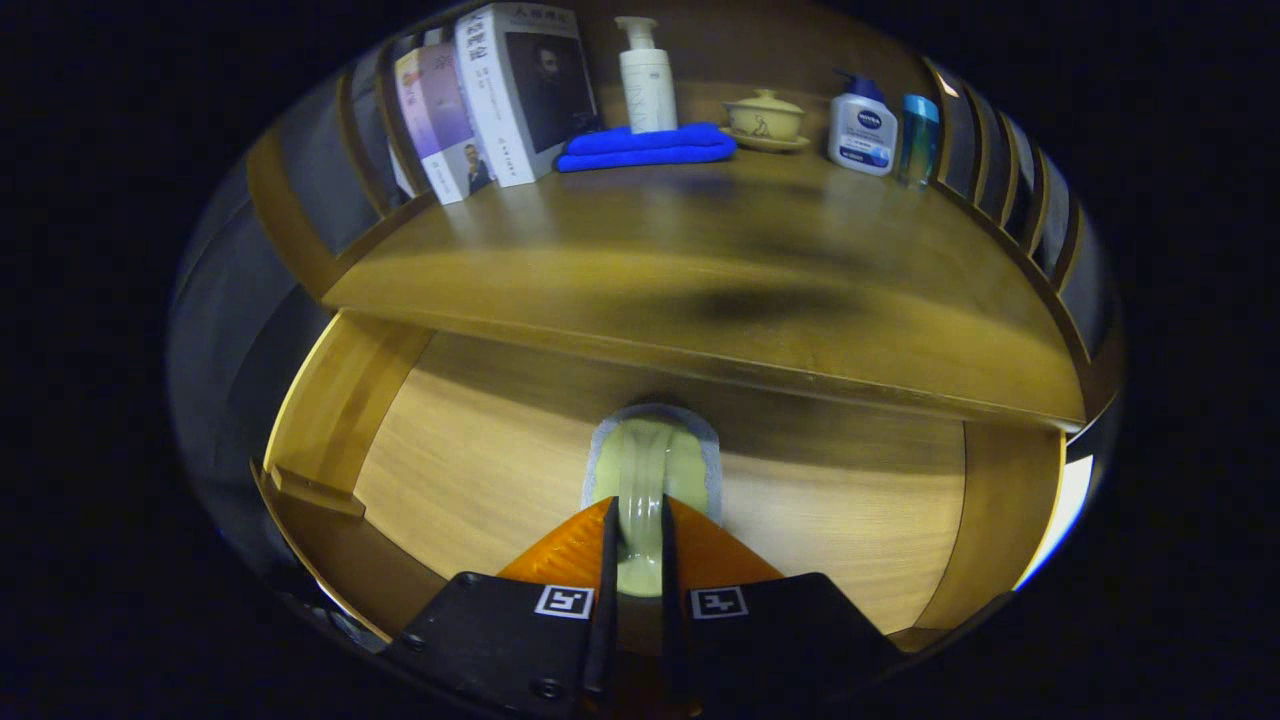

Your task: Pull open the drawer, take out the items inside it, and place them on the countertop above the cabinet.

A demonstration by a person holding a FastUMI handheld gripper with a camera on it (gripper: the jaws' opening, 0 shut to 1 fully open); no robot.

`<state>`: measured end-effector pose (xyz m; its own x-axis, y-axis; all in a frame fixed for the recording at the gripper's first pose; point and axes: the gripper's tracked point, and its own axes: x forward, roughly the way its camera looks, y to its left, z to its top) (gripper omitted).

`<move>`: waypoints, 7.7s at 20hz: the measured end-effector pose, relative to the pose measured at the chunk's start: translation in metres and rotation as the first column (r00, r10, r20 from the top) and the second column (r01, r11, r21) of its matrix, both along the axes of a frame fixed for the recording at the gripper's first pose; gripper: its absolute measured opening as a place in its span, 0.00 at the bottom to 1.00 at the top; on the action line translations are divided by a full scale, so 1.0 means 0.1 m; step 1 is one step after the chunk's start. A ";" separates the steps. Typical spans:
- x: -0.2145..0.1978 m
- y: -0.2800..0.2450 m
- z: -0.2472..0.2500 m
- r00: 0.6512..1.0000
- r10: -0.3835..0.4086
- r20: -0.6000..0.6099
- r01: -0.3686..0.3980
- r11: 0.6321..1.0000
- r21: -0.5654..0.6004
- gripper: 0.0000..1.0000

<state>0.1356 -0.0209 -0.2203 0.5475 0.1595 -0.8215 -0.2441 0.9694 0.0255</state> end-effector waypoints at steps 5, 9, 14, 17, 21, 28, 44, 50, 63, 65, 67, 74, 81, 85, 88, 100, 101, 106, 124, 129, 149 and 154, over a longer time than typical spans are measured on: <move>-0.21 0.03 0.33 0.998 0.026 0.058 -0.029 0.998 0.051 0.11; -0.48 0.07 0.67 0.989 0.102 0.110 -0.107 0.993 0.042 0.11; -0.47 0.17 1.18 0.967 0.131 0.218 -0.151 0.986 0.074 0.11; -0.27 0.16 1.33 0.960 0.131 0.247 -0.147 0.988 0.046 0.11; 0.11 0.17 1.51 0.958 0.055 0.280 -0.088 0.990 0.109 0.11; 0.81 0.05 1.62 0.957 -0.153 0.247 0.091 0.965 0.246 0.11; 1.47 -0.08 1.26 0.939 -0.282 0.198 0.241 0.948 0.207 0.17; 1.52 -0.05 1.22 0.937 -0.257 0.237 0.217 0.959 0.182 0.27; 0.67 0.11 2.06 0.777 -0.145 0.613 0.074 0.987 0.140 0.98; 0.42 0.14 2.21 0.726 -0.129 0.676 0.049 0.989 0.136 0.98; 0.19 0.14 2.30 0.688 -0.100 0.719 0.036 0.994 0.103 0.98; -0.52 0.06 2.51 0.577 -0.078 0.813 0.064 0.997 0.050 0.99; -1.21 0.00 2.25 0.549 -0.104 0.830 0.113 0.992 0.049 0.99; -1.48 0.10 1.98 0.570 -0.139 0.810 0.121 0.989 0.084 0.99; -1.63 0.14 1.78 0.575 -0.157 0.803 0.130 0.986 0.100 0.99; -1.63 0.04 0.64 0.711 -0.229 0.665 0.210 0.971 0.111 0.99; -1.62 0.04 0.59 0.716 -0.229 0.660 0.214 0.971 0.105 0.99; -1.56 0.09 0.33 0.732 -0.193 0.654 0.221 0.975 0.040 0.99; -1.32 0.08 0.03 0.740 -0.232 0.631 0.264 0.964 0.044 1.00; -1.17 0.05 0.04 0.751 -0.232 0.618 0.252 0.966 0.056 0.99; -0.58 0.07 0.07 0.729 -0.236 0.642 0.266 0.963 0.051 0.99; -0.33 0.07 0.06 0.719 -0.234 0.654 0.268 0.962 0.050 0.99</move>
